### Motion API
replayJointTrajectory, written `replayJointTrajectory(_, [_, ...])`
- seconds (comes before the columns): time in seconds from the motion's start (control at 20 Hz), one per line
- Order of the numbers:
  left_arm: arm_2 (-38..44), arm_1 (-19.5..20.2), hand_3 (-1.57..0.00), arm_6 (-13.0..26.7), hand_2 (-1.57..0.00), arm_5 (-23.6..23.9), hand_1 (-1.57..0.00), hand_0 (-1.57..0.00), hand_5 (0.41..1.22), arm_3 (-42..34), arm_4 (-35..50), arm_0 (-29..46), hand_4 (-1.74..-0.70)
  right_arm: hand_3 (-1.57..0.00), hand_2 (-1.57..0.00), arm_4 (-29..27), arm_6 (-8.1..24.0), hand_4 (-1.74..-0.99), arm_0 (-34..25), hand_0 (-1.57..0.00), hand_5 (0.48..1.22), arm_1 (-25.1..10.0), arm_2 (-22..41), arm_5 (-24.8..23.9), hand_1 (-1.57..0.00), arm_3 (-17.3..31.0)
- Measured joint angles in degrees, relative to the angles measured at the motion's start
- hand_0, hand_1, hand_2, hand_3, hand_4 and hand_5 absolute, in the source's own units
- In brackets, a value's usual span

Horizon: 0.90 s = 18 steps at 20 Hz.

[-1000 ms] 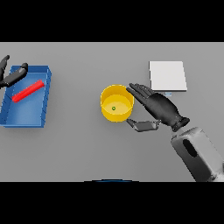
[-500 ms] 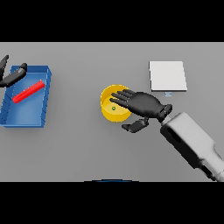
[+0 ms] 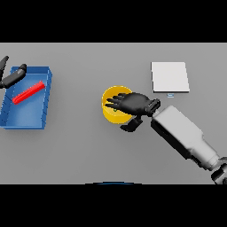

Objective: Pick up the red beaker and tilt it to pour out 1 green nut into yellow bowl. Pick up the yellow bowl and place it on the metallic measuring scale.

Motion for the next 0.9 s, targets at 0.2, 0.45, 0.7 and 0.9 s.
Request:
replayJointTrajectory(0.2, [0.0,1.0,0.0,0.6,0.0,-0.5,0.0,0.0,0.713,0.2,-0.4,-0.3,-0.79,-0.04,-0.01,0.2,0.6,-1.209,-0.4,0.0,0.732,0.6,0.5,0.8,0.0,1.4])
replayJointTrajectory(0.45, [-0.4,0.3,0.0,0.0,0.0,-0.3,0.0,0.0,0.71,0.9,-0.8,-0.7,-0.79,-0.57,-0.59,0.6,0.1,-1.435,-1.3,-0.68,1.01,1.3,0.6,0.0,-0.64,2.9])
replayJointTrajectory(0.7, [0.0,0.7,0.0,-0.6,0.0,-0.6,0.0,0.0,0.712,0.8,-0.3,-0.5,-0.78,-1.03,-1.19,-0.1,-1.0,-1.637,-1.1,-1.28,1.152,0.4,0.9,0.7,-1.27,1.9])
replayJointTrajectory(0.9, [-0.2,0.6,0.0,-0.2,0.0,-0.6,0.0,0.0,0.712,1.2,-0.7,-1.0,-0.78,-1.17,-1.33,-1.5,0.5,-1.698,-1.1,-1.45,1.193,0.0,0.9,2.8,-1.45,0.9])
